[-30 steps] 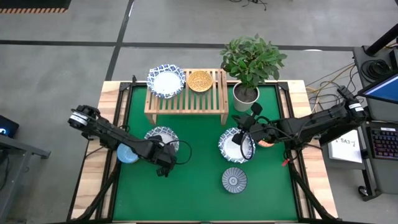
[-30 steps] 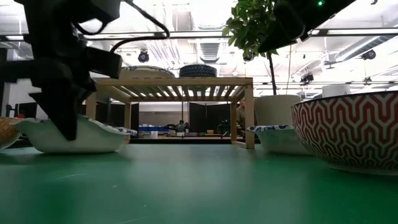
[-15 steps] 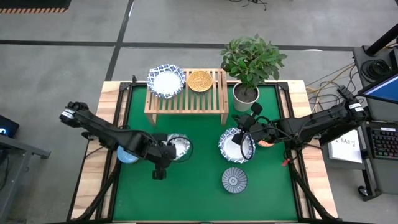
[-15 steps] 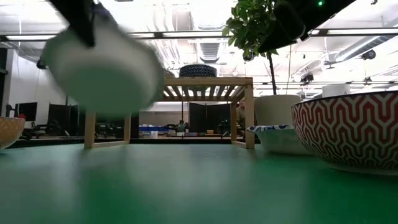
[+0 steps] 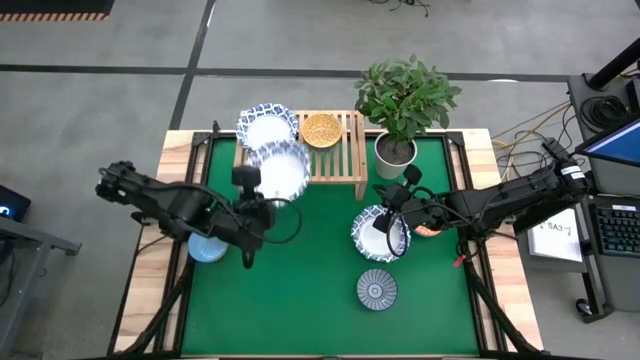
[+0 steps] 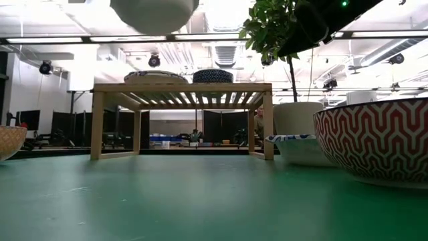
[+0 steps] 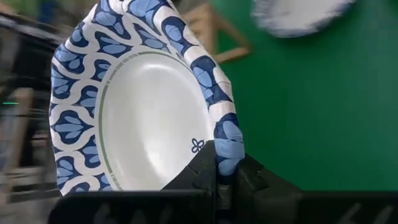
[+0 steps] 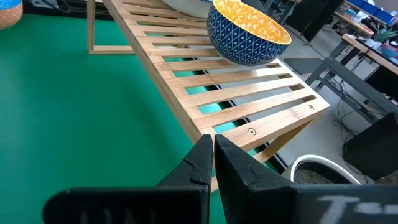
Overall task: Place and stack bowls onto a shelf
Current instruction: Stack the white bowl on top of the other white bowl on the shelf, then stack the orange bowl on top of the yellow bowl on the shelf
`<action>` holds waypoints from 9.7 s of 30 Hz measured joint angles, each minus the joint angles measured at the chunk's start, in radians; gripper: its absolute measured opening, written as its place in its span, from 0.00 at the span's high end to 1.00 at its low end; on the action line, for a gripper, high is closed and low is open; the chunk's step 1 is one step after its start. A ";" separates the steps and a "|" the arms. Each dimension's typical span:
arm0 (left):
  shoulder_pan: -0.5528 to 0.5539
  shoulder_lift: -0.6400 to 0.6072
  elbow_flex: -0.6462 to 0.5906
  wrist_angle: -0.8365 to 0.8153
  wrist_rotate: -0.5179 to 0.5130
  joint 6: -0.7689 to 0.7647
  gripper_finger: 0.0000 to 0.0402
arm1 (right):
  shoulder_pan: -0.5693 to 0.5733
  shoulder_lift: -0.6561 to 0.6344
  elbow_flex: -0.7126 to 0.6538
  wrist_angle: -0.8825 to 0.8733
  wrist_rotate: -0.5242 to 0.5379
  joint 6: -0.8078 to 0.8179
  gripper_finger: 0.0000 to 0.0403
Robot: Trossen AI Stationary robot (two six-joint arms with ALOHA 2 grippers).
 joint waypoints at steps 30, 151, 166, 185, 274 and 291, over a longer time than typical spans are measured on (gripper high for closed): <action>0.802 0.002 -0.037 0.184 0.400 0.332 1.00 | 0.000 0.001 -0.030 -0.001 0.000 0.019 0.98; 0.235 -0.543 -0.949 1.032 0.501 -0.096 0.40 | 0.163 0.169 0.189 -1.004 -0.809 0.648 0.92; 0.236 -0.542 -0.949 1.043 0.500 -0.087 0.40 | 0.163 0.169 0.158 -1.018 -0.703 0.550 0.58; 0.236 -0.542 -0.950 1.043 0.500 -0.079 0.40 | 0.113 0.169 -0.027 -0.876 -0.602 0.560 0.61; 0.236 -0.542 -0.951 1.054 0.500 -0.035 0.40 | -0.426 0.872 1.525 -0.944 -0.462 -0.438 0.97; 0.236 -0.542 -0.951 1.054 0.500 -0.023 0.40 | -0.505 0.904 1.518 -0.940 -0.587 -0.430 0.97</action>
